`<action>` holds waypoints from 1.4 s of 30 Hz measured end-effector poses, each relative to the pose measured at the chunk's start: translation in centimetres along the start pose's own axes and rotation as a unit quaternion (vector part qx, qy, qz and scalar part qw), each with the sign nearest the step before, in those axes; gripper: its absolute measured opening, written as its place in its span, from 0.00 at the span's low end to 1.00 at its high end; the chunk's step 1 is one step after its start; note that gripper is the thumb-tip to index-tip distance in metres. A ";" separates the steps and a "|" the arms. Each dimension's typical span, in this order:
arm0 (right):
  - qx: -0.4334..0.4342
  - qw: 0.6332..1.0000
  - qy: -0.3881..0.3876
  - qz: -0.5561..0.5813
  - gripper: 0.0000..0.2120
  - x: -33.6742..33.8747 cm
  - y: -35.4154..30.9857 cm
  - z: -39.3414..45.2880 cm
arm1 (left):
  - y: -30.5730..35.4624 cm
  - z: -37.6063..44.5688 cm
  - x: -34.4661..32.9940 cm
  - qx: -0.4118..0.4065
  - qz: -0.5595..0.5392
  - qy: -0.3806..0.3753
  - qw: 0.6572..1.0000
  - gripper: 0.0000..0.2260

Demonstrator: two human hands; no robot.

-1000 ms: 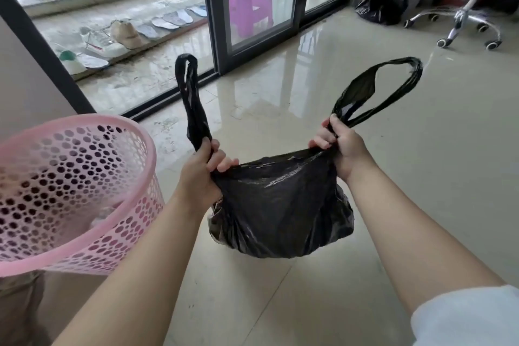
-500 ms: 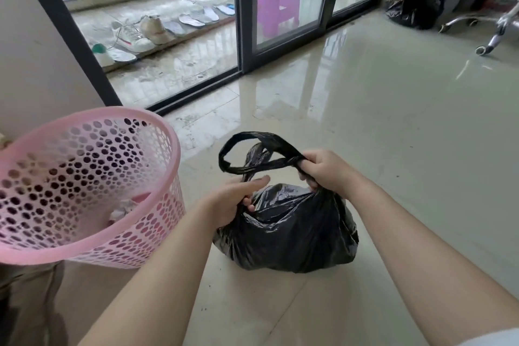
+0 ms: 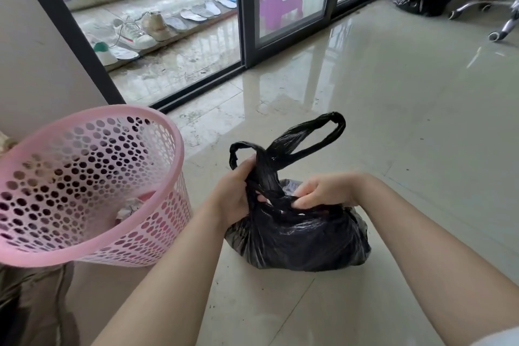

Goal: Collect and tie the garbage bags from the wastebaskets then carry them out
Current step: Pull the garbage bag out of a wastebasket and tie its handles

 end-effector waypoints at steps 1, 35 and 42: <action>-0.002 1.000 -0.010 0.020 0.12 -0.1 0.3 0.0 | 0.0 -0.1 -0.3 0.001 -0.003 -0.018 1.000 0.23; 0.084 0.966 0.136 0.202 0.10 4.9 0.5 -1.0 | -0.4 0.3 -0.4 0.017 0.340 0.029 0.940 0.10; 0.113 0.971 0.147 0.151 0.02 5.1 -1.7 -1.4 | 2.1 0.6 1.3 -0.016 0.314 0.133 0.940 0.04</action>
Point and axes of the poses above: each hand's wrist, its own z-axis towards the middle knuckle, its own x-axis out of the back of the hand, y = z × x, the point moved 10 cm from there along z, towards the middle knuckle, and after that the axes turned 2 degrees about z, right-handed, at the moved point
